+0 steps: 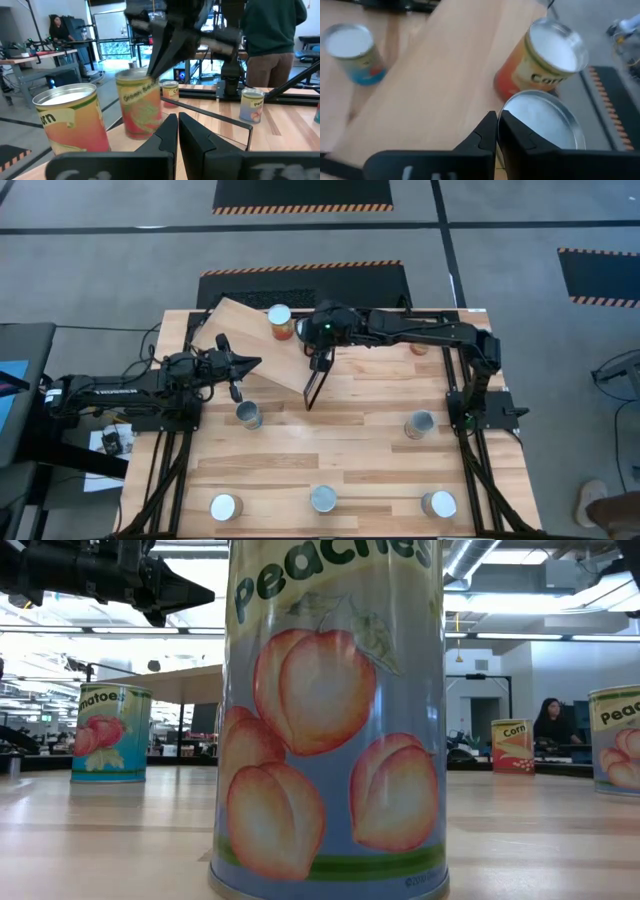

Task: Pick and place cans onto a shelf
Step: Put the top canned green beans on the shelf

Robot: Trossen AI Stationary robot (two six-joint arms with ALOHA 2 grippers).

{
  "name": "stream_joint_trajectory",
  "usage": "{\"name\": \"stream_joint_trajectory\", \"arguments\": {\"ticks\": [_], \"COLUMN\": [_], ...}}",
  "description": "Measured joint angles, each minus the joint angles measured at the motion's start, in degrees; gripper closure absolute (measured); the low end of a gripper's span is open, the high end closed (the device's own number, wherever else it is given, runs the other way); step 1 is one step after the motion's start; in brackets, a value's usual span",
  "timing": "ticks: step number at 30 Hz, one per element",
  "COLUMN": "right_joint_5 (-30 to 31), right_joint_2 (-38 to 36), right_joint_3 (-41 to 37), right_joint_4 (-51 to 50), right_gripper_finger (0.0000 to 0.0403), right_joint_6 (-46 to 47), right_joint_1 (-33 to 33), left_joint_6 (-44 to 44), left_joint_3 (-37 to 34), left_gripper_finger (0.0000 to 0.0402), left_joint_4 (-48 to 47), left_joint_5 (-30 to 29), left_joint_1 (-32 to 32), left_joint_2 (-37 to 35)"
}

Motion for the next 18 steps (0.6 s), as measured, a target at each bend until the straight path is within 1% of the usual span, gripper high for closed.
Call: {"name": "stream_joint_trajectory", "arguments": {"ticks": [9, 18], "right_joint_5": [0.0, 0.1], "right_joint_2": [1.0, 1.0], "right_joint_3": [0.2, 0.1], "right_joint_4": [1.4, 1.5], "right_gripper_finger": [0.0344, 0.0307], "right_joint_6": [-0.9, -0.9], "right_joint_1": [-0.2, -0.3], "left_joint_6": [0.1, 0.1], "left_joint_3": [0.0, 0.0], "left_gripper_finger": [0.0396, 0.0396], "left_joint_4": [-0.3, -0.2], "left_joint_5": [0.0, 0.0], "left_joint_1": [0.0, 0.0], "left_joint_2": [0.0, 0.0]}}
